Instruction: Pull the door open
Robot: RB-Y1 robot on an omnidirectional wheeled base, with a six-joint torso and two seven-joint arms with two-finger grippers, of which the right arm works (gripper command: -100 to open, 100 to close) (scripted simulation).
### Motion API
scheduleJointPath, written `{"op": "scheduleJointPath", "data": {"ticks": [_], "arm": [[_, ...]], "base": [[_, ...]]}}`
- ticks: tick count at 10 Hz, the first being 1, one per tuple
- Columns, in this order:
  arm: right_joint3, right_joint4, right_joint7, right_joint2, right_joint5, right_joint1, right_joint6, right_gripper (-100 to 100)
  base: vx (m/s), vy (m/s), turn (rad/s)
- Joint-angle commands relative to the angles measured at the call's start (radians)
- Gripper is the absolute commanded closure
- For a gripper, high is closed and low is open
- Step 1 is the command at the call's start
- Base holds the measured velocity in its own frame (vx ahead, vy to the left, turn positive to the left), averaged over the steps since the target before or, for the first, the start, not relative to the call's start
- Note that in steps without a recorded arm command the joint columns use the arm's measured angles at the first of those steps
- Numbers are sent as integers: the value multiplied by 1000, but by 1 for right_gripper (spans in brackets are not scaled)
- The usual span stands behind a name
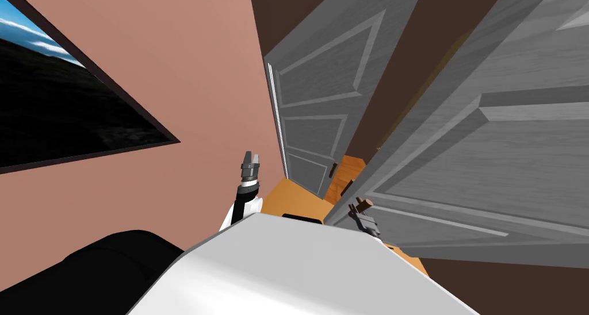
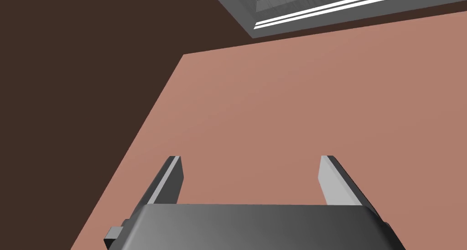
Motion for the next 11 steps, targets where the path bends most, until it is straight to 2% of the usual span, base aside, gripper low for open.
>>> {"op": "scheduleJointPath", "data": {"ticks": [1,2,3,4,5,11], "arm": [[23,-7,-28,-20,16,3,-28,100],[36,-12,-41,-28,24,5,-40,100],[30,-7,-31,-20,19,1,-28,100],[43,5,-49,-31,29,3,-49,100],[45,8,-52,-33,31,4,-53,100],[81,49,-110,-76,61,8,-126,100]], "base": [[-206,-78,181],[-167,-50,133],[-67,-22,34],[-168,-55,154],[-224,-49,157],[-218,-41,130]]}}
